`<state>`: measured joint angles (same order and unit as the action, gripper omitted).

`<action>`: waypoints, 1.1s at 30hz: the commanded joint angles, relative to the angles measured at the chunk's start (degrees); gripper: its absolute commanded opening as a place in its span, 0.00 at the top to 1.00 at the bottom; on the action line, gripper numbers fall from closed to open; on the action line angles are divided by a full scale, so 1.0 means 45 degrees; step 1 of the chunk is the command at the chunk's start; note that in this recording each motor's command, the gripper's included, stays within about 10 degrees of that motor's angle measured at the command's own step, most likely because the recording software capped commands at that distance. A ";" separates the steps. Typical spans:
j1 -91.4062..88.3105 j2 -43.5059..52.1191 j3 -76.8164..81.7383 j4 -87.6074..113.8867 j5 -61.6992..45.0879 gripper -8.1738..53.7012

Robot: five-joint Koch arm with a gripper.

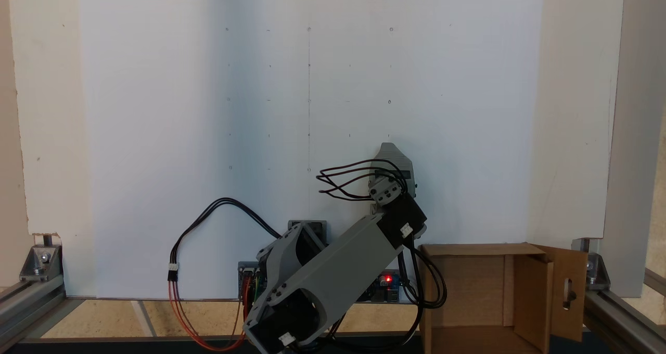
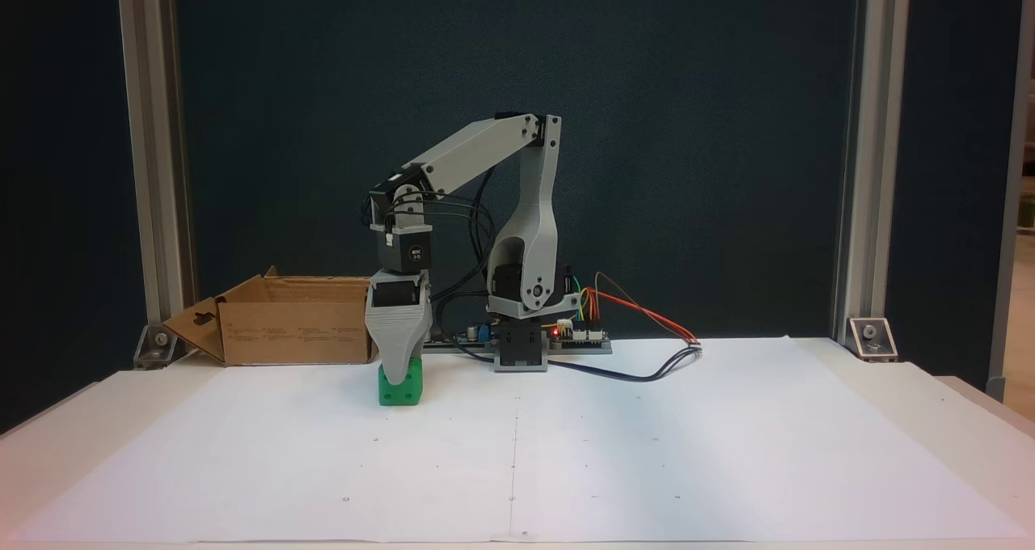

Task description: Grasp a green dice and put it in the bin.

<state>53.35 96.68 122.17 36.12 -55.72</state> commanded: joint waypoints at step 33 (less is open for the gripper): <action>-0.0098 -0.0254 0.0293 -0.1387 0.1836 0.20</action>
<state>52.91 95.45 124.45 30.23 -51.42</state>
